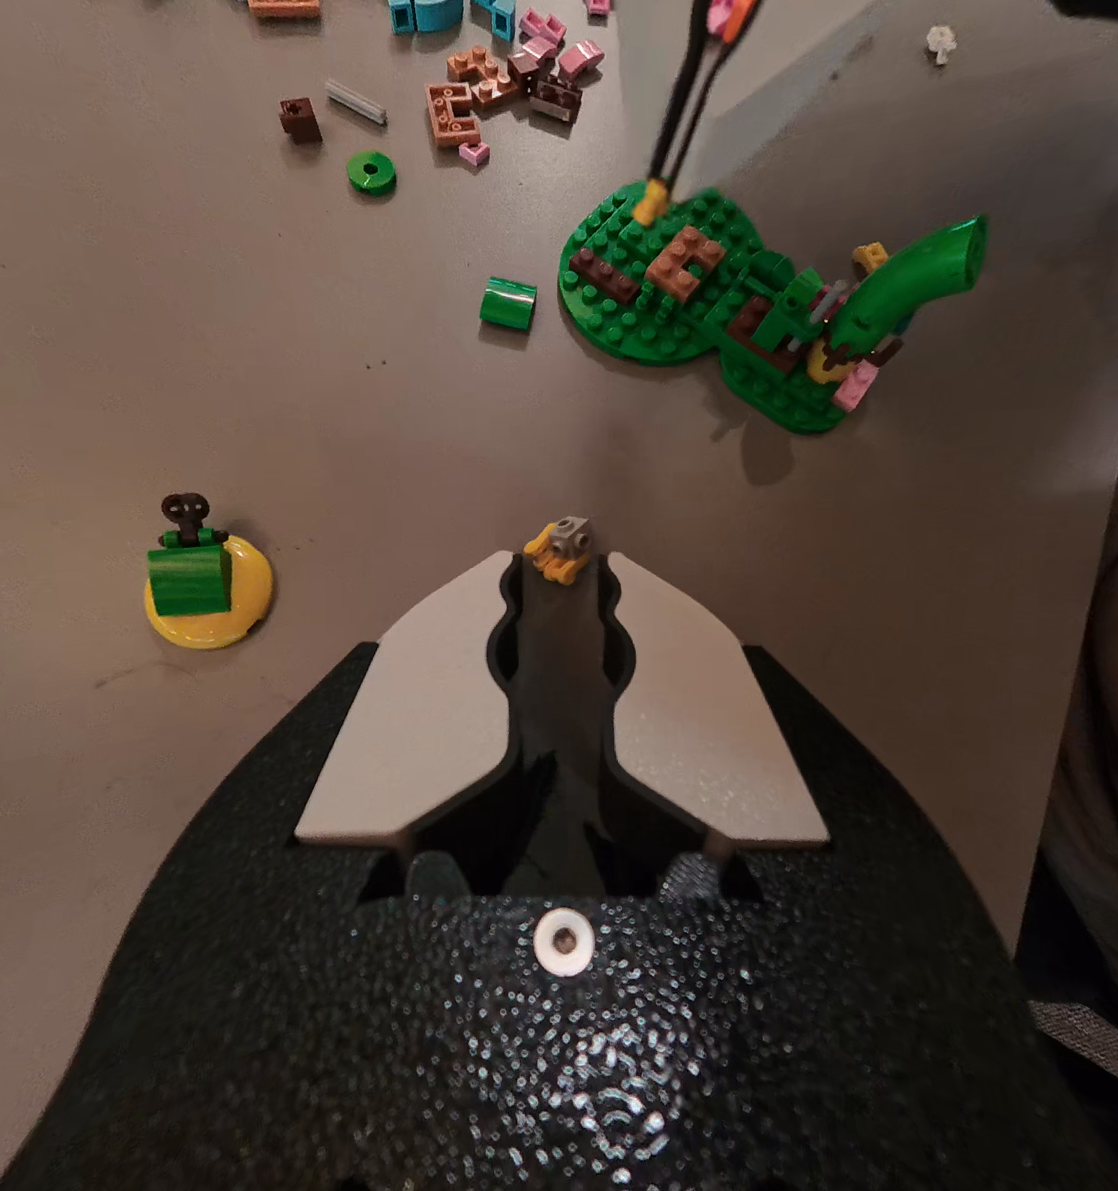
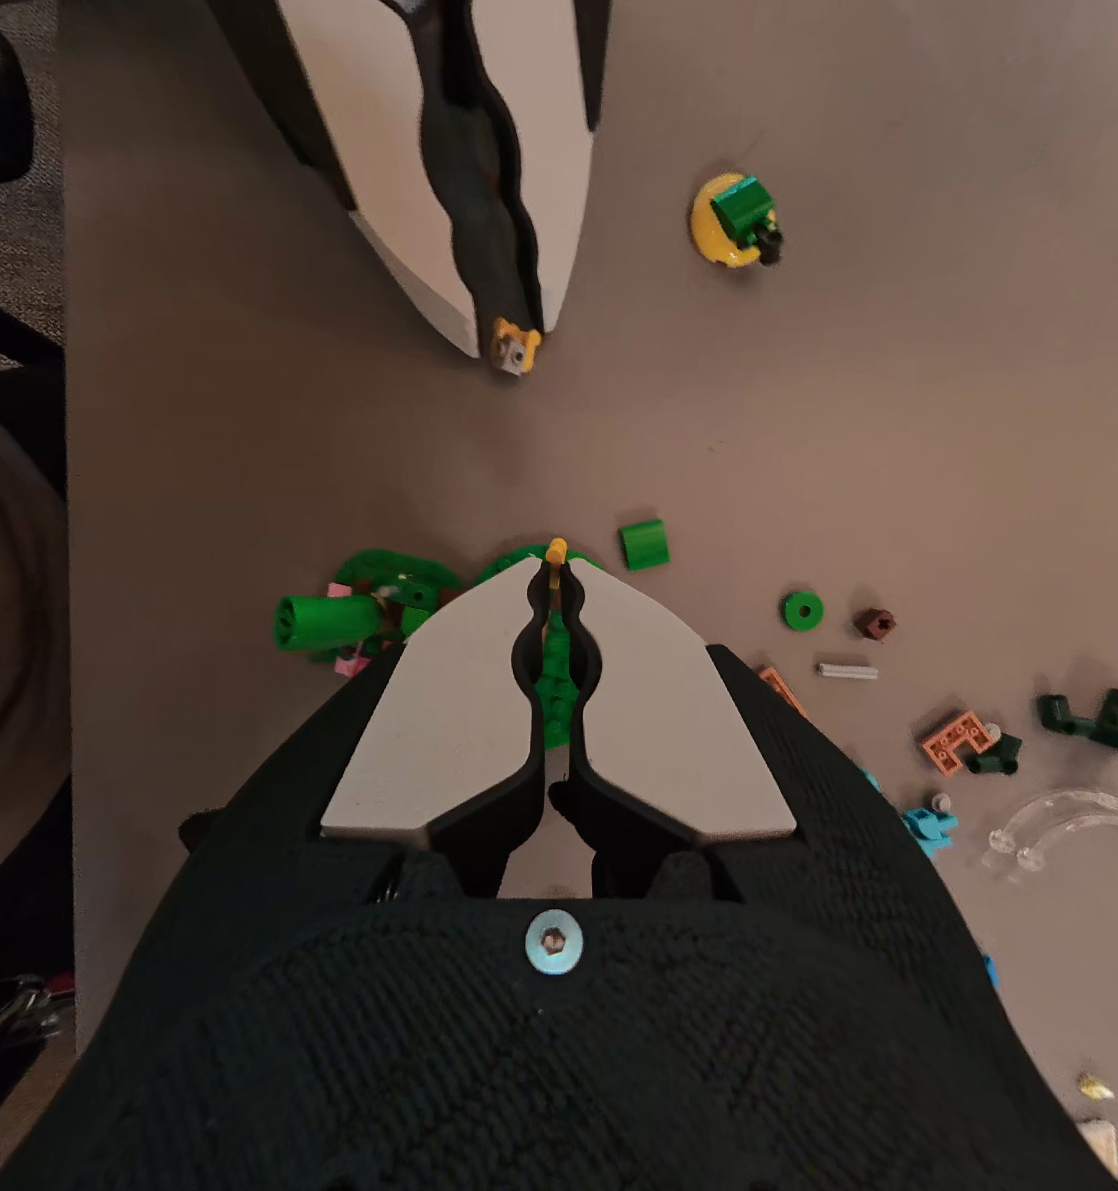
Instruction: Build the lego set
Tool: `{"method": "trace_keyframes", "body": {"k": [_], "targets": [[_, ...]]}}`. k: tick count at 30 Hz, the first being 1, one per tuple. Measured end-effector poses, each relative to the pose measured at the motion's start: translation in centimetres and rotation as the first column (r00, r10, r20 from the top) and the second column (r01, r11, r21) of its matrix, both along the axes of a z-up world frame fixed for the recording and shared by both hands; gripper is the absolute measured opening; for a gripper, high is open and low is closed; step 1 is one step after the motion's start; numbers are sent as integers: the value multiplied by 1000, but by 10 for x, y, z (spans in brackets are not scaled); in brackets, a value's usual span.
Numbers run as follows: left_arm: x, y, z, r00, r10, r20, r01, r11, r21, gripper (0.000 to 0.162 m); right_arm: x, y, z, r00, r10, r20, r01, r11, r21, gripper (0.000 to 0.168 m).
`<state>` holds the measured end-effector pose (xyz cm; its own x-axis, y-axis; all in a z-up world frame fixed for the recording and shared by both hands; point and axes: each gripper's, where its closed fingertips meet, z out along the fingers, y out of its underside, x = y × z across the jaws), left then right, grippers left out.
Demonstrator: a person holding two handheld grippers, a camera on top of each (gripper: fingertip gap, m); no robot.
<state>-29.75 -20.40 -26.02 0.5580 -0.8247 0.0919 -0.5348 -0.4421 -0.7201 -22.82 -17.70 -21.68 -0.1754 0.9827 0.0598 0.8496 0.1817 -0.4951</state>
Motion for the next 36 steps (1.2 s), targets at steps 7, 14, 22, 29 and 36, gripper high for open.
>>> {"method": "trace_keyframes", "body": {"k": [7, 14, 22, 29, 36], "targets": [[-4, 1, 7, 1000, 12, 9, -12, 1000, 22, 24, 8, 1, -18, 997, 14, 80, -9, 997, -72, 0], [-10, 1, 11, 1000, 29, 9, -29, 999, 38, 24, 14, -7, -37, 981, 63, 182, -54, 997, -54, 1], [-13, 1, 14, 999, 37, 14, -37, 998, 42, 24, 48, 7, -38, 969, 15, 246, -5, 999, -38, 1], [-15, 0, 18, 999, 37, 20, -38, 998, 51, 26, 61, 30, -27, 977, -50, 208, 48, 999, 15, 1], [-27, -5, 36, 995, 51, 91, -58, 995, 80, 34, -12, 12, 29, 996, 93, 5, -93, 994, -65, 1]]}}
